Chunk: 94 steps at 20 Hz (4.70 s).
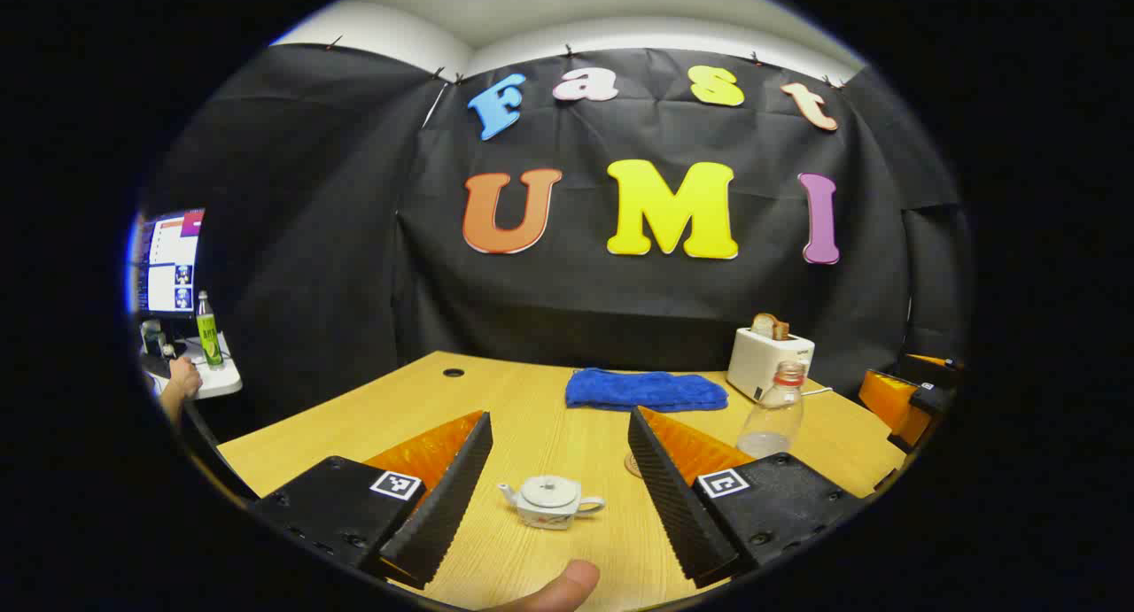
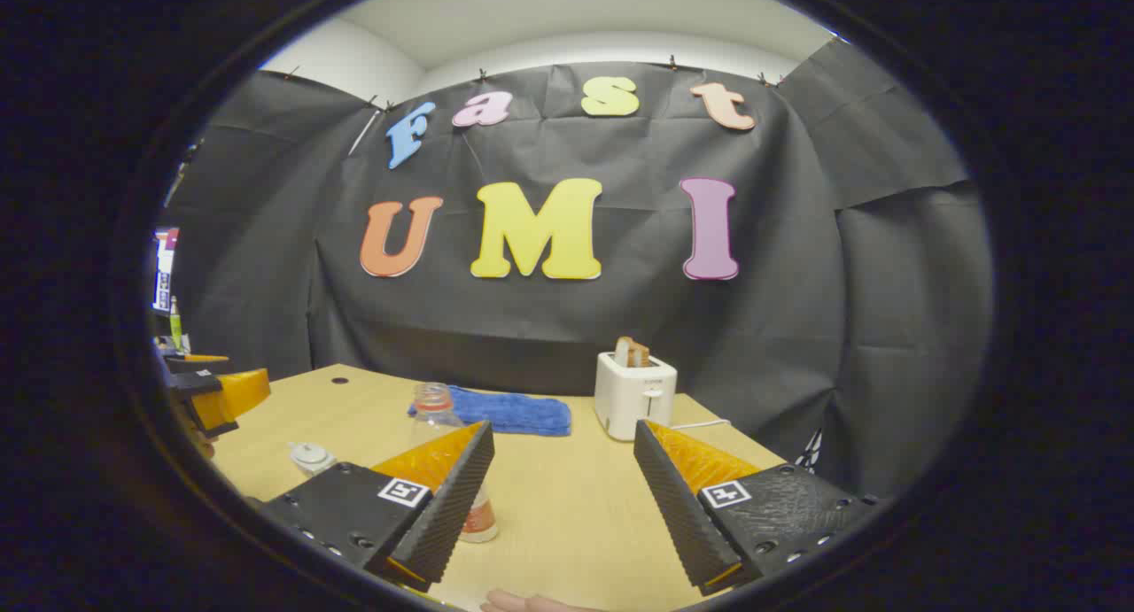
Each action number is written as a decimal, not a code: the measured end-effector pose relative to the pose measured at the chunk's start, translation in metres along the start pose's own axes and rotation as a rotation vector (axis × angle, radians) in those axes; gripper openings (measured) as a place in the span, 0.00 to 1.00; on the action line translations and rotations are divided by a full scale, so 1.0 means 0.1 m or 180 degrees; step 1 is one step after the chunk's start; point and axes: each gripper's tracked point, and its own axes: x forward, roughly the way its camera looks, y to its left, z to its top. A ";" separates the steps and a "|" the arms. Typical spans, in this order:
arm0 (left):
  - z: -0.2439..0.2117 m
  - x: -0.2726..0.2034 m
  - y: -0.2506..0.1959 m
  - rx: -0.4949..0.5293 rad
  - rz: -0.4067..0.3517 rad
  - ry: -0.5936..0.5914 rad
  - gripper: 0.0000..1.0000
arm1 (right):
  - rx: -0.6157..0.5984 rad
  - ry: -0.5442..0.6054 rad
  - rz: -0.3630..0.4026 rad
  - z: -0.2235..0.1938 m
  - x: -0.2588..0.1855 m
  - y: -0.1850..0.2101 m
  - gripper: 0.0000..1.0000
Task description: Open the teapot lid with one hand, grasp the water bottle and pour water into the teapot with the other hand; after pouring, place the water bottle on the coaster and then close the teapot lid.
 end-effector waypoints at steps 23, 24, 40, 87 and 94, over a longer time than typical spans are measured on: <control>-0.79 0.65 0.02 0.0306 -0.0211 0.0407 0.96 | -0.0168 0.0160 -0.0015 -0.17 0.06 0.06 0.98; -0.88 0.69 0.01 0.0248 -0.0248 0.0479 0.96 | -0.0182 0.0170 -0.0021 -0.18 0.06 0.06 0.95; -1.00 0.88 -0.05 0.0351 -0.0318 0.0399 0.05 | -0.0218 0.0265 0.0109 -0.31 0.09 0.25 0.98; 0.38 -0.03 1.01 0.0255 -0.0418 -0.0002 0.04 | -0.2774 0.0729 0.0022 -0.97 0.70 1.67 0.77; 0.43 -0.05 1.15 0.0187 -0.0354 -0.0047 0.04 | -0.3865 0.0536 -0.0027 -1.04 0.71 1.78 0.77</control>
